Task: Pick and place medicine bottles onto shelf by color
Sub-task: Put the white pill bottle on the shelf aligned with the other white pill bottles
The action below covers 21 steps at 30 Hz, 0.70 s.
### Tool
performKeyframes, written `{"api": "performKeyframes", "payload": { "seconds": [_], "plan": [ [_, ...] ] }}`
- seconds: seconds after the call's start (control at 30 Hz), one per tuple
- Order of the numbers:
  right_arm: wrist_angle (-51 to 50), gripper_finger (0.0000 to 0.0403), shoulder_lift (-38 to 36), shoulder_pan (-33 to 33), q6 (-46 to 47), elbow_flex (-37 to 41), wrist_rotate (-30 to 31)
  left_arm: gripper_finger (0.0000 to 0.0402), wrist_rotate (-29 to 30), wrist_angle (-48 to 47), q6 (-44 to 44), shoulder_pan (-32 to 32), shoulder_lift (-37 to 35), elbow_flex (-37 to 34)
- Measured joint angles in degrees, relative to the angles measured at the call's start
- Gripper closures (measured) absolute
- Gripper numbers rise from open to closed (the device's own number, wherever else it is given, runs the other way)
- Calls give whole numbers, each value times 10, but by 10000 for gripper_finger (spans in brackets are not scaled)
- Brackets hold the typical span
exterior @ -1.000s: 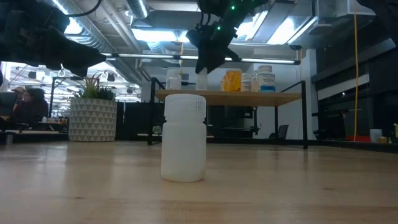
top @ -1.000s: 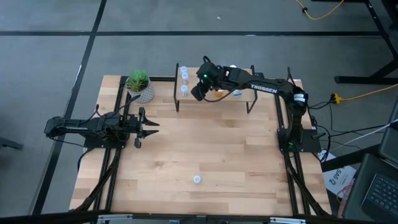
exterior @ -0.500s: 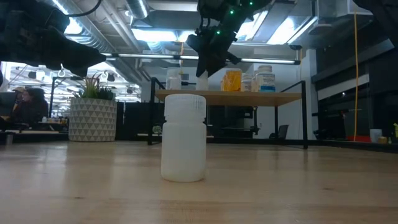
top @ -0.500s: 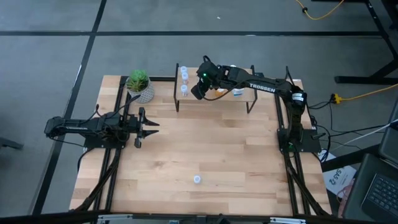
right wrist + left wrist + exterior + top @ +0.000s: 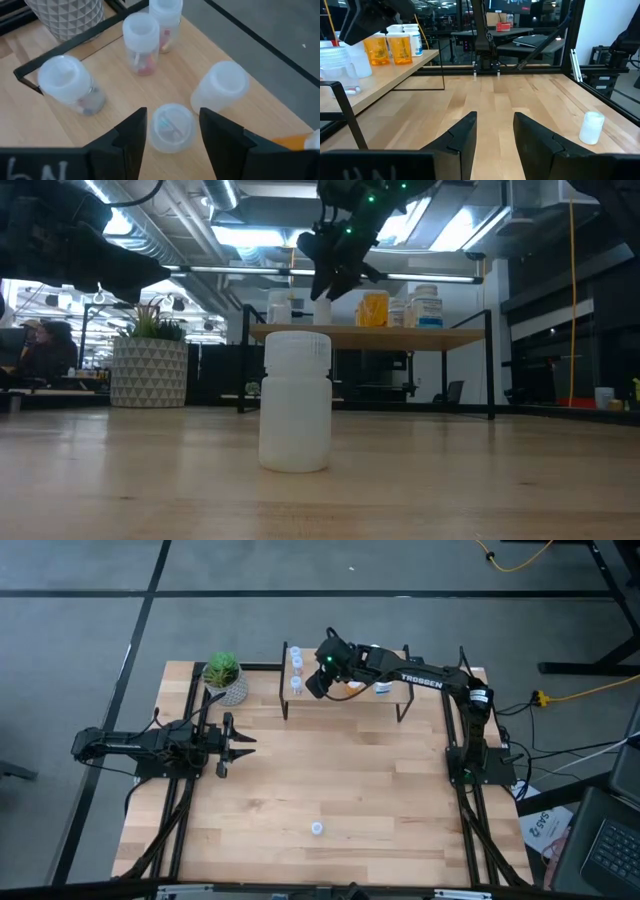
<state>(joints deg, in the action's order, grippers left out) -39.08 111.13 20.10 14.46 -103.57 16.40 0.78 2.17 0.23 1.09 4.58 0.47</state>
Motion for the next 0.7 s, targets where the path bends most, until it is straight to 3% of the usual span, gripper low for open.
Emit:
{"api": "performKeyframes", "payload": {
  "seconds": [0.23, 0.37, 0.5, 0.7],
  "plan": [
    [-10, 218, -1, 0, 3, -52, -7, 280, 0, 0, 0, 0, 0, 0],
    [-89, 218, -4, -13, 48, -120, -125, 280, 0, 0, 0, 0, 0, 0],
    [-146, 217, -4, -76, 47, -157, -241, 280, 0, 0, 0, 0, 0, 0],
    [-200, 217, -5, -200, 19, -146, -249, 280, 0, 0, 0, 0, 0, 0]
  ]
}}
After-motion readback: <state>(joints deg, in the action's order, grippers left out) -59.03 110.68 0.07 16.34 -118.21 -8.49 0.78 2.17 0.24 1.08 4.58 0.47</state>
